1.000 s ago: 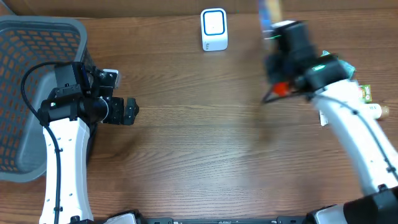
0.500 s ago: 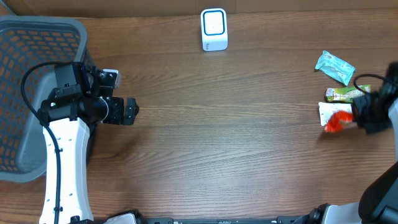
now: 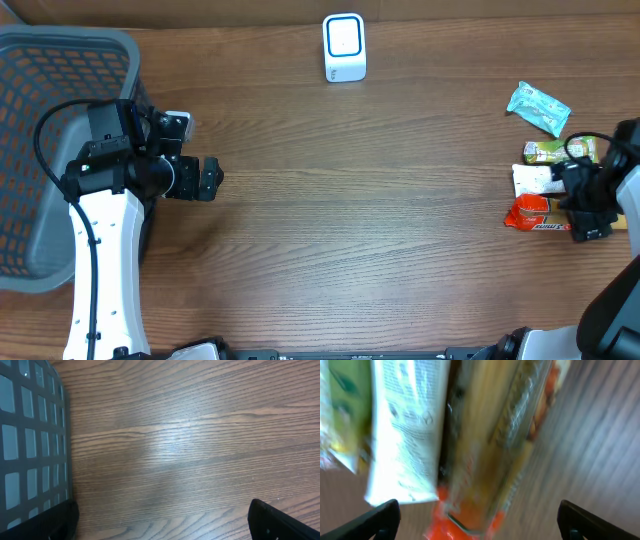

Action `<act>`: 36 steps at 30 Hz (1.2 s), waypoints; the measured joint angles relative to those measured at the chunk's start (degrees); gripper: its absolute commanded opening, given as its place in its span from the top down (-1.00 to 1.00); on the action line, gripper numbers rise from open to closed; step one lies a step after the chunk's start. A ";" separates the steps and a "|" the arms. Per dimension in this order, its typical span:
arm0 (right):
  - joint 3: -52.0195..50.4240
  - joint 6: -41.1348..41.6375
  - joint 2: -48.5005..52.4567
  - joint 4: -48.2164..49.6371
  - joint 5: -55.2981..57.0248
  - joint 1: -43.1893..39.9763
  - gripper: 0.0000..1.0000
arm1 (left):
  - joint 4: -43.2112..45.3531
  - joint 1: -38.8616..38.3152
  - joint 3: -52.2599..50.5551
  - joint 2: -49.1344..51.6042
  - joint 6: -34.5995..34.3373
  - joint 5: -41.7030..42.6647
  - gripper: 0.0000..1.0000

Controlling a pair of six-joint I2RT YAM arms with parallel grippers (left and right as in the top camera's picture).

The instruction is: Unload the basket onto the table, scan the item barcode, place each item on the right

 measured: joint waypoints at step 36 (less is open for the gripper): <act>28.00 -21.57 -32.94 -37.35 -10.34 8.46 -1.00 | 0.00 0.00 0.00 0.00 0.00 0.00 -0.99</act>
